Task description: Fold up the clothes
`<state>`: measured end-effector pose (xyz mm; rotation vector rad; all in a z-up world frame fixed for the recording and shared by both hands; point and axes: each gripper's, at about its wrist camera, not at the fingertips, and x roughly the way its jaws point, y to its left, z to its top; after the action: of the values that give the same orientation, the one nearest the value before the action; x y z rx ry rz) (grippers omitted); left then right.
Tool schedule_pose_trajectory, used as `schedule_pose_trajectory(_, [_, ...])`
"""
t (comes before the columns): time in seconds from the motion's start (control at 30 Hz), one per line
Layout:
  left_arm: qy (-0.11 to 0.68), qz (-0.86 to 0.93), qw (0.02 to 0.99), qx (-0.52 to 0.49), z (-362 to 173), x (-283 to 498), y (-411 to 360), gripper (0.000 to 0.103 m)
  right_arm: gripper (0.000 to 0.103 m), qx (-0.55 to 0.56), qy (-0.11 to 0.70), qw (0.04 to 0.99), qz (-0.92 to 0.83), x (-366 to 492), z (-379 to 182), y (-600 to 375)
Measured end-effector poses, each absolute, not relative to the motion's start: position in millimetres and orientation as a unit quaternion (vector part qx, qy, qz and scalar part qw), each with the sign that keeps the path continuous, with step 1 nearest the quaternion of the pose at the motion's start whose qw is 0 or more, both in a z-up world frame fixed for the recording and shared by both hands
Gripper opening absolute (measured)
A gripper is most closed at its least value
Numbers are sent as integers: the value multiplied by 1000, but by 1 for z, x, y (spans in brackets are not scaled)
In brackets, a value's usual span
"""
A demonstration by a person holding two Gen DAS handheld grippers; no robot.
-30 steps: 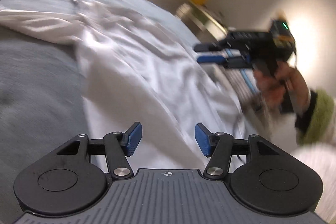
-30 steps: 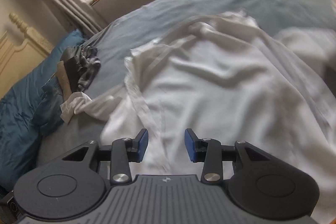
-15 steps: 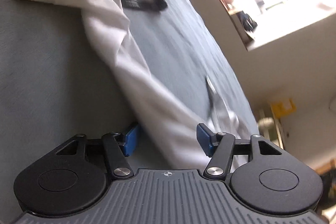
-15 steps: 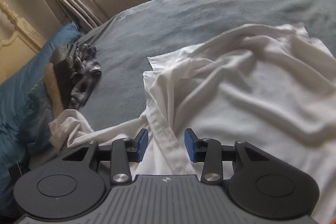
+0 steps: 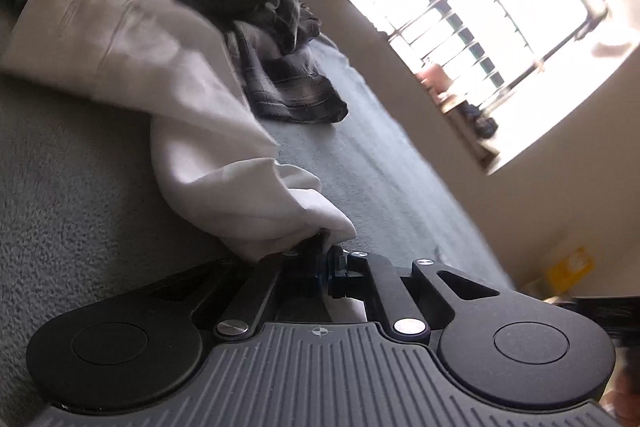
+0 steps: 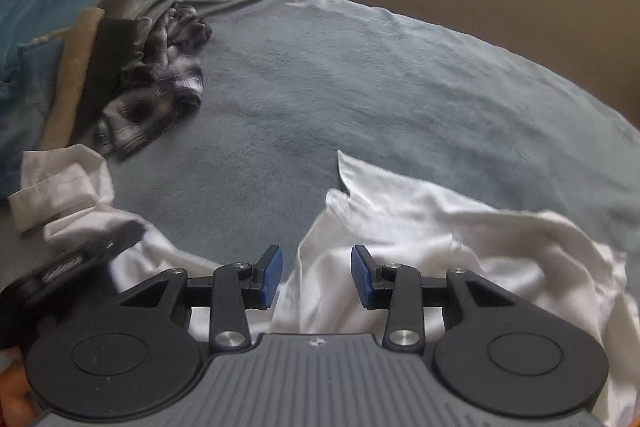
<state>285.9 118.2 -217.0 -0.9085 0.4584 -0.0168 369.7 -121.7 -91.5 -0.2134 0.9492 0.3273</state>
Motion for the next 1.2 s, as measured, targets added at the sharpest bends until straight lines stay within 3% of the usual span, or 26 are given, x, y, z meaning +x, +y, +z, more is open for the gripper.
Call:
schedule_pose_trajectory(0.17, [198,-10,884,-422,-220,287,114,4,42,-43,519,844,127,417,-103,-131])
schedule_pose_trajectory(0.3, [194,-9,888,-417,-220,288,111,4,60,2,564,814,141,446,-112,-131])
schedule_pose_trajectory(0.43, [190,-9,892,-410,-224,289,109,4,66,21,594,791,146,455,-123,-130])
schedule_pose_trajectory(0.47, [188,-11,892,-412,-224,289,109,4,62,11,593,793,140,454,-126,-130])
schedule_pose_trajectory(0.53, [188,-12,890,-415,-225,291,110,4,40,-7,582,802,135,450,-131,-134])
schedule_pose_trajectory(0.57, [189,-11,890,-414,-225,291,110,4,11,13,579,804,131,448,-131,-143])
schedule_pose_trajectory(0.6, [190,-11,890,-414,-225,291,110,4,1,33,576,807,126,446,-132,-153])
schedule_pose_trajectory(0.77, [200,-5,891,-409,-223,293,109,4,1,147,479,852,150,413,-96,-224])
schedule_pose_trajectory(0.93, [221,10,894,-389,-218,299,105,5,1,241,435,853,160,380,-96,-318])
schedule_pose_trajectory(1.2, [319,42,893,-315,-181,314,95,8,1,385,418,806,168,377,-153,-394])
